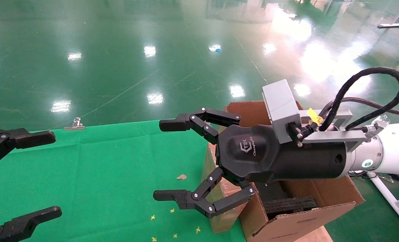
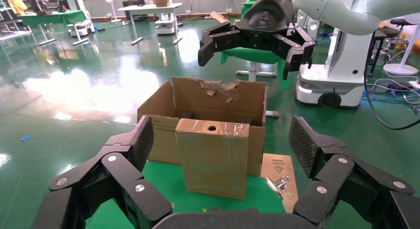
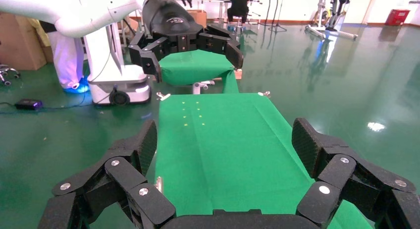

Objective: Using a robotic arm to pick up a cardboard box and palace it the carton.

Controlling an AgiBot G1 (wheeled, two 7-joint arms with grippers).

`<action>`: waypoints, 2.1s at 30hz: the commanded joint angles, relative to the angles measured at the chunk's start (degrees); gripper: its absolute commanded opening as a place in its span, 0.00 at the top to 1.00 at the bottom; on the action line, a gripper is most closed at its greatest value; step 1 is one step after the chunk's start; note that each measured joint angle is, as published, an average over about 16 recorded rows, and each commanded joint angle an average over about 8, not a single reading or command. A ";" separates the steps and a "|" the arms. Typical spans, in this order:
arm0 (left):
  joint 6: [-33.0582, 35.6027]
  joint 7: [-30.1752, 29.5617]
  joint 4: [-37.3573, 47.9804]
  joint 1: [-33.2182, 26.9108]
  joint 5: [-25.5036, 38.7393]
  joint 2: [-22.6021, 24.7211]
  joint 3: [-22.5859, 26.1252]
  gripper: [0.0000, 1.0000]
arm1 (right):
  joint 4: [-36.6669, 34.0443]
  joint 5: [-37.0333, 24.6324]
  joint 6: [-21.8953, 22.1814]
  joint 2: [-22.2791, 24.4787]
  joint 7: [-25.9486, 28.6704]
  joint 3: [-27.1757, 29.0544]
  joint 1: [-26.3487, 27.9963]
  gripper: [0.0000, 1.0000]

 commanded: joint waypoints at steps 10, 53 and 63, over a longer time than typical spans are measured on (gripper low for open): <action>0.06 -0.07 -0.02 0.04 0.10 0.06 -0.14 0.00 | 0.01 0.01 -0.01 0.00 -0.01 0.02 -0.01 0.00; 0.11 -0.08 0.01 0.02 0.14 0.09 -0.18 0.00 | 4.12 -43.61 -5.33 -16.75 28.36 -51.15 49.75 0.00; 0.09 -0.06 0.01 0.01 0.11 0.07 -0.13 0.00 | 4.25 -42.58 -4.41 -15.70 30.67 -67.04 62.82 0.00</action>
